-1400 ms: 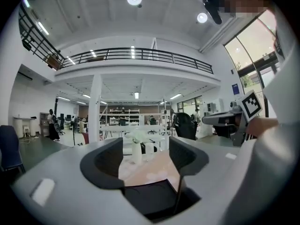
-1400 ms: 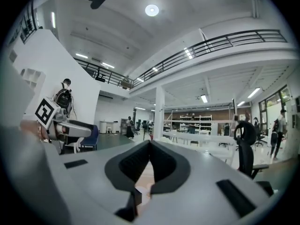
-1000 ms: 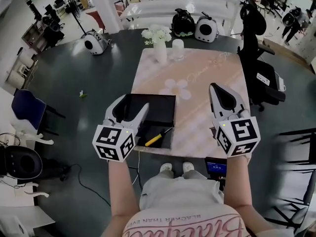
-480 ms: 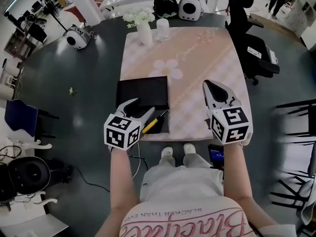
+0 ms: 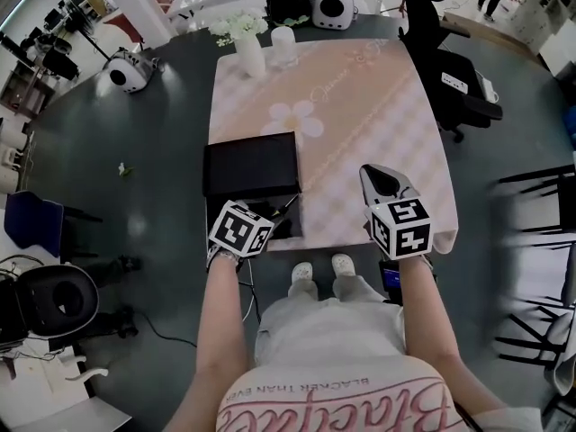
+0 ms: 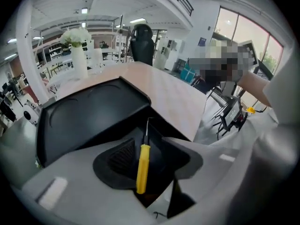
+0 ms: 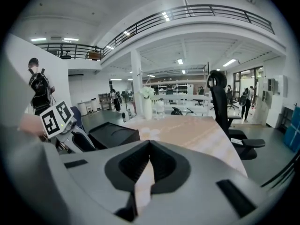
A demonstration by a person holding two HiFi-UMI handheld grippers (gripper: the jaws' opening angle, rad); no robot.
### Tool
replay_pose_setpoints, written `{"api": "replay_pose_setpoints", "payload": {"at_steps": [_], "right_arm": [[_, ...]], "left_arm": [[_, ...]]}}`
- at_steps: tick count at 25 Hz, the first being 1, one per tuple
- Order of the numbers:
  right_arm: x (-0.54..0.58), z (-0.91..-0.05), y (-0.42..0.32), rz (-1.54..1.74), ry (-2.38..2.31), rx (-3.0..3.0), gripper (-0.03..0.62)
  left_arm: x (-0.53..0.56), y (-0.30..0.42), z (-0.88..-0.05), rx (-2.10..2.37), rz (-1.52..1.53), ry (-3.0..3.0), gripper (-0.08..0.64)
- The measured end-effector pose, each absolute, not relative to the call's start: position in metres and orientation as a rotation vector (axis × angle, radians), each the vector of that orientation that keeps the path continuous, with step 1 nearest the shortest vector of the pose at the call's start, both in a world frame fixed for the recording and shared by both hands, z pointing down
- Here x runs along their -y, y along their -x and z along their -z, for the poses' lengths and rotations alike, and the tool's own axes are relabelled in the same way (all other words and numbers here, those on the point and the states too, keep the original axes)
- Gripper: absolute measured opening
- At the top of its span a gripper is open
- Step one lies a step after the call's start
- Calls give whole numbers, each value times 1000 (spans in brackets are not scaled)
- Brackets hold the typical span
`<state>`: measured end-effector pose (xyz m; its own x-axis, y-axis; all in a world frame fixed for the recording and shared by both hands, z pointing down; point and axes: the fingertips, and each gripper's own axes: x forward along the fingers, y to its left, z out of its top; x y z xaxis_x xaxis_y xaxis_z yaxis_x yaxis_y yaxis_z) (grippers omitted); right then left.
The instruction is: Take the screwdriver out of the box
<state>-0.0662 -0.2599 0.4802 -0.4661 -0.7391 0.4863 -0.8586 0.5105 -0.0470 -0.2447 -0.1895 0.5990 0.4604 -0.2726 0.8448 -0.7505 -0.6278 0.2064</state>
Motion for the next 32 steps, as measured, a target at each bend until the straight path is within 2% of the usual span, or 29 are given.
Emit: {"api": "replay_pose_setpoints", "payload": {"at_steps": [14, 18, 22, 32], "right_arm": [[247, -494, 43, -468, -1314, 2314, 6], [250, -492, 39, -466, -1325, 2314, 6], [250, -493, 41, -458, -1309, 2316, 6], [257, -483, 47, -427, -1296, 2337, 6]], "left_arm": [[187, 237, -652, 672, -1507, -2022, 152], [188, 236, -654, 674, -1504, -2019, 146], [189, 236, -652, 672, -1465, -2028, 86], [182, 238, -636, 632, -1528, -2081, 83]]}}
